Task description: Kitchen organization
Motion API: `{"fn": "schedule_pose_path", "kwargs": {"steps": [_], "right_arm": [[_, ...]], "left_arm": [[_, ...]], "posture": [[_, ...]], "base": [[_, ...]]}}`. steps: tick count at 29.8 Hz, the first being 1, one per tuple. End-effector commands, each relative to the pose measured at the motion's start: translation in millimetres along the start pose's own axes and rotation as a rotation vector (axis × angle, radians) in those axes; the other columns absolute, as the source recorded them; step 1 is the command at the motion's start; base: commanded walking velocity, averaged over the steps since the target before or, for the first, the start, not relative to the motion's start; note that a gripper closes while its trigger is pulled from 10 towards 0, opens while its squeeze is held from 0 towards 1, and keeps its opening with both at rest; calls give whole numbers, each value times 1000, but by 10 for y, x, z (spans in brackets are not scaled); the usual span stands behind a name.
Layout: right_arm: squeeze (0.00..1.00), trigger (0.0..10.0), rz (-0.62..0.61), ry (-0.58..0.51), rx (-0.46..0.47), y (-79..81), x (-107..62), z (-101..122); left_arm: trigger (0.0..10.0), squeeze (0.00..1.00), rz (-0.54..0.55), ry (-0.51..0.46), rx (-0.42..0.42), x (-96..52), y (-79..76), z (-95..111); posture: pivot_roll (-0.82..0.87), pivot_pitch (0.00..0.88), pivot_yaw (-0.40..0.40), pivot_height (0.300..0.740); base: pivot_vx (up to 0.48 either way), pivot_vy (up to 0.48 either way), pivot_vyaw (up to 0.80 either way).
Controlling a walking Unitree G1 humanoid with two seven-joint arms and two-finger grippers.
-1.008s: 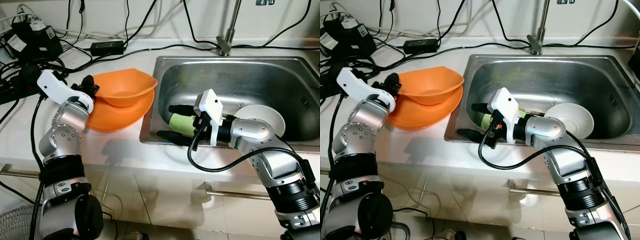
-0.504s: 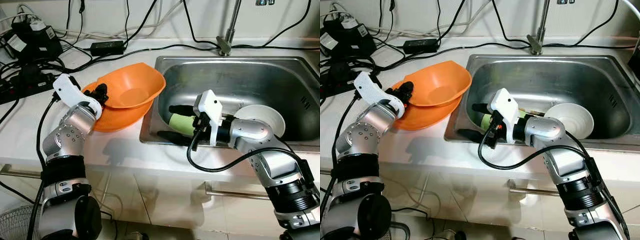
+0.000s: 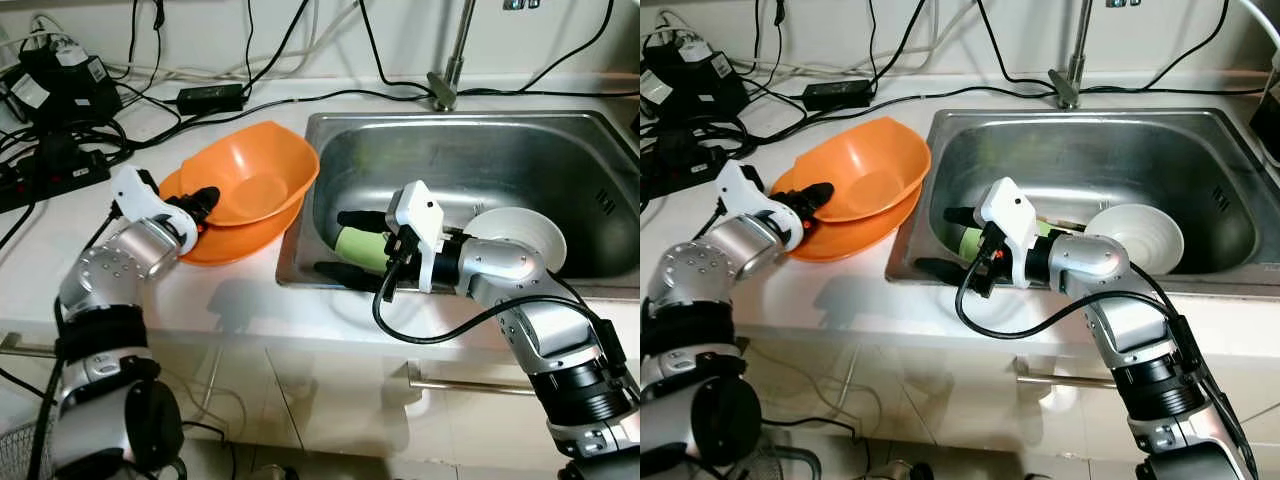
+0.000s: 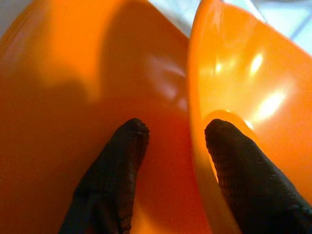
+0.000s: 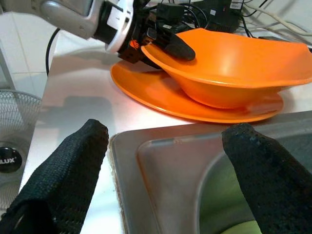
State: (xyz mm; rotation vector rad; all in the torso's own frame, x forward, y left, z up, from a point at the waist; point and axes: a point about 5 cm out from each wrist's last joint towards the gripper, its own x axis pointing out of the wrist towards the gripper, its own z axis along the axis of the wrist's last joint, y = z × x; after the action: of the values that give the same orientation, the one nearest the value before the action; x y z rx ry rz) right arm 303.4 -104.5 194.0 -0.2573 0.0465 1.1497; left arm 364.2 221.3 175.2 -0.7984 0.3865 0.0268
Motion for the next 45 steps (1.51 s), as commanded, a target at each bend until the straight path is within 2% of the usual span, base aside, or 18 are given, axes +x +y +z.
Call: {"fn": "schedule_pose_path", "kwargs": {"steps": [1,8,9,10,11,14,20,21,22,23,40,43,45], "right_arm": [[0,10000,8,3,-10,27,17,-11],[0,10000,8,11,-13,33,5,-25],[0,10000,9,12,-13,31,5,-25],[0,10000,9,12,-13,31,5,-25],[0,10000,9,14,-15,25,3,-26],[0,10000,11,18,-17,18,-1,-31],[0,10000,15,18,-19,13,15,-27],[0,10000,16,18,-19,13,14,-27],[0,10000,16,18,-19,13,14,-28],[0,10000,16,19,-19,13,14,-29],[0,10000,17,23,-17,11,13,-41],[0,10000,16,22,-17,9,14,-41],[0,10000,11,20,-17,1,14,-38]], "left_arm": [[0,0,7,29,-3,-11,30,24],[0,0,-2,23,-3,-49,10,84],[5804,0,-1,18,11,-56,7,100],[5804,0,-1,18,11,-56,7,100],[10000,0,1,3,26,-73,-10,156],[10000,0,-8,-16,28,-89,-40,217],[10000,0,-18,-1,19,-108,-67,211],[4784,0,-21,-4,14,-112,-68,216],[1608,0,-25,-9,7,-116,-69,224],[0,0,-32,-12,1,-121,-72,234],[0,0,-30,-34,-10,-127,-65,229],[0,0,-32,-67,-17,-130,-69,256],[0,0,-52,-164,2,-148,-96,327]], "posture": [[-9,57,147,740],[-13,56,146,740],[-13,56,146,740],[-13,56,146,740],[-12,52,137,740],[-11,52,135,740],[-10,50,132,740],[-10,49,132,740],[-10,49,132,740],[-11,48,132,740],[-13,49,129,740],[-12,49,129,740],[-14,47,127,740]], "base": [[0,0,0],[0,0,0],[0,0,0],[0,0,0],[0,0,0],[0,0,0],[0,0,0],[0,0,0],[0,0,0],[0,0,0],[0,0,0],[0,0,0],[0,0,0]]}}
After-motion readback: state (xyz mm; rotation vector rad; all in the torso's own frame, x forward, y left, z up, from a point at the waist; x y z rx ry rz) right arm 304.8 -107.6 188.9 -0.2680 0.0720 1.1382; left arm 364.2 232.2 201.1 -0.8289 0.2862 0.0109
